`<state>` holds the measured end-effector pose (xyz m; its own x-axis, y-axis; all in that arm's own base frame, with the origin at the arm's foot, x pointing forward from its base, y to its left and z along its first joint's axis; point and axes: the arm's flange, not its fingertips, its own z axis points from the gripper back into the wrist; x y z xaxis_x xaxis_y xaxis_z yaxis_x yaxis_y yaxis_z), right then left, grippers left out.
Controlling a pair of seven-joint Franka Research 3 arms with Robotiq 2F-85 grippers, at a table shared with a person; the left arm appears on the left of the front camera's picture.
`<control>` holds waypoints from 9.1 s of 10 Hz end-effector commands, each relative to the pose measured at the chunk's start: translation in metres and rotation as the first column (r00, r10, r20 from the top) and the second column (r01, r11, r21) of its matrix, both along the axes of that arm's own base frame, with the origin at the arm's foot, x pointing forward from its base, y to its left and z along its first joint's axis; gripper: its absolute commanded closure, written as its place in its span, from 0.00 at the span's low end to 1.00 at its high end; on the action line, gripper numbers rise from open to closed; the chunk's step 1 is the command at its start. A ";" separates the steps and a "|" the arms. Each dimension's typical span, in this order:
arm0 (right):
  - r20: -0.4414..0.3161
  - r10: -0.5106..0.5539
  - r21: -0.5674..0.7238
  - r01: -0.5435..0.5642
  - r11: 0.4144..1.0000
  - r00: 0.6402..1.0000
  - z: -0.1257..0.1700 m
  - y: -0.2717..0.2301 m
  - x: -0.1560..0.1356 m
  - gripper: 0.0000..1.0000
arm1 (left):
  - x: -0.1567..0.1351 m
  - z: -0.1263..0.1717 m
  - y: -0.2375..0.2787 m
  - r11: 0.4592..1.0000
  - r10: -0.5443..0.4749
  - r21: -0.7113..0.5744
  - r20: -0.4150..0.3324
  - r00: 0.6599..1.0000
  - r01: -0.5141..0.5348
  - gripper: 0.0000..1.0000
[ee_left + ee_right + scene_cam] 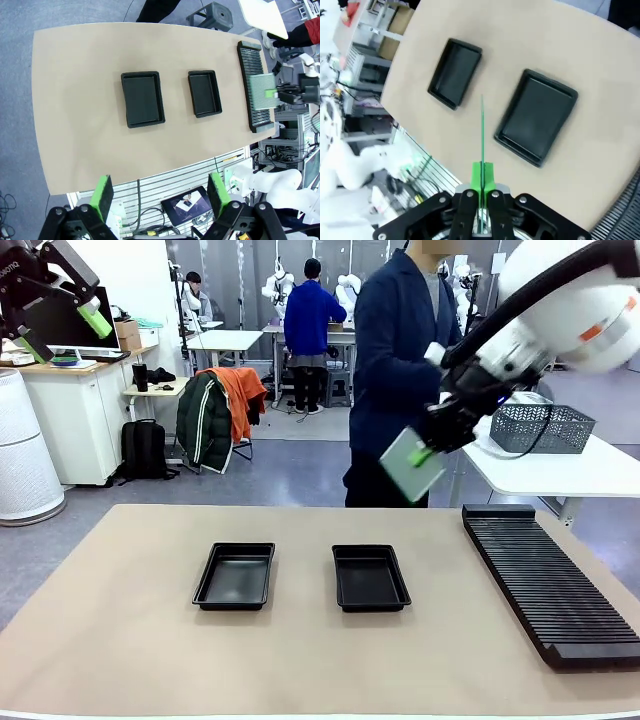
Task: Inspect and transfer BCBs to ESD trays.
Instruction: Pick up the Blank PCB from the PCB Rack and place it in the left ESD tray, then pick up the ESD tray and place it on the left side of the table.
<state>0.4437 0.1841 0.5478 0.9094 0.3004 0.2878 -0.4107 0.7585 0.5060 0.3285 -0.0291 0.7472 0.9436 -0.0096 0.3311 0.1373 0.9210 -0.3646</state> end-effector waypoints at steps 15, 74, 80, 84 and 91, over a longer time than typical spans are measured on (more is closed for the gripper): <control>-0.301 -0.231 0.348 0.332 0.877 0.925 -0.248 0.276 0.029 0.98 | 0.000 -0.001 0.000 1.000 0.003 0.004 0.000 1.000 -0.003 0.00; 0.030 -0.413 -0.376 0.393 0.839 0.910 -0.082 0.294 -0.028 0.00 | 0.015 -0.018 -0.006 1.000 -0.011 0.025 -0.011 1.000 0.011 0.00; -0.214 -0.487 -0.154 0.463 0.873 0.847 -0.036 0.195 -0.035 0.00 | 0.030 -0.143 -0.060 0.987 -0.029 0.152 -0.113 0.993 0.047 0.00; -0.318 -0.488 -0.035 0.504 0.863 0.813 -0.045 0.140 -0.025 0.00 | 0.055 -0.235 -0.100 0.973 0.024 0.231 -0.111 0.994 0.002 0.00; -0.298 -0.506 -0.086 0.505 0.859 0.810 -0.034 0.157 -0.018 0.00 | 0.133 -0.341 -0.121 0.953 0.092 0.298 -0.105 0.990 -0.057 0.00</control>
<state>0.4215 0.3395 0.5127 0.9782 -0.2068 -0.0176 0.1815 0.8113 0.5557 0.4475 -0.1432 0.4101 0.9774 -0.0403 0.2075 0.0646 0.9916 -0.1117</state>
